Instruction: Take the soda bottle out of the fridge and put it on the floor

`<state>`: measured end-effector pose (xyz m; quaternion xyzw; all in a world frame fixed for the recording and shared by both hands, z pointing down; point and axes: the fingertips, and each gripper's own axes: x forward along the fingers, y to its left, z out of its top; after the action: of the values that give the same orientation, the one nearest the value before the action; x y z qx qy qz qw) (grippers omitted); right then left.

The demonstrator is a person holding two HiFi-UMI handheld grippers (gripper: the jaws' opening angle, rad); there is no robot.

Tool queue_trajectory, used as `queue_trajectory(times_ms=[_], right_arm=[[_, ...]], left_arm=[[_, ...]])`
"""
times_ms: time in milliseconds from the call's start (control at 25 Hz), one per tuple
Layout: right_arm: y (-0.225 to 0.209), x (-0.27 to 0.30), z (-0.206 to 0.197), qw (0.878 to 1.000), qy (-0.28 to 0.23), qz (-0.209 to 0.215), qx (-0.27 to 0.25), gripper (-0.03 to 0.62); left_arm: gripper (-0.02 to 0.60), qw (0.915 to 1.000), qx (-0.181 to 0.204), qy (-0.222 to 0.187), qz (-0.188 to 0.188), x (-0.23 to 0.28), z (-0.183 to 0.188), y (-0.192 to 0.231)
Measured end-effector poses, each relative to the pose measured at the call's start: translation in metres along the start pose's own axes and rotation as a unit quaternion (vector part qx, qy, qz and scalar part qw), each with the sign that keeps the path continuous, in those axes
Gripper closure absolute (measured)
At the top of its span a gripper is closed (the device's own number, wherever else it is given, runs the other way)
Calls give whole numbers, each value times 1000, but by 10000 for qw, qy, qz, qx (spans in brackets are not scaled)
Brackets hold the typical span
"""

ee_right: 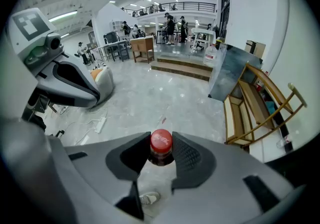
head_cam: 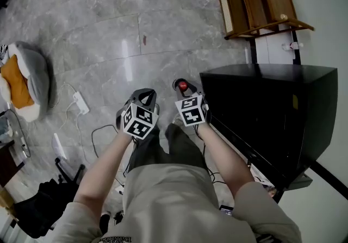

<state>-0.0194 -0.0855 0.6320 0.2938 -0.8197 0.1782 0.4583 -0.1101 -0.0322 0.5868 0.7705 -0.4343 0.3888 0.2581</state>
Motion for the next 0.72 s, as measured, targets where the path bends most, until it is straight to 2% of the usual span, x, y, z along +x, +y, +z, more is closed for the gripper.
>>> queue_trajectory(times_ms=[320,720], right_arm=[[-6,67,-39,9986,456,23,276,481],[-6,147,-99,9962,858,111,37,482]], left_arm=[[575,9983,-462,313,-138,61,-35,14],[575,9947,-675,640,-431,140,-94,12]])
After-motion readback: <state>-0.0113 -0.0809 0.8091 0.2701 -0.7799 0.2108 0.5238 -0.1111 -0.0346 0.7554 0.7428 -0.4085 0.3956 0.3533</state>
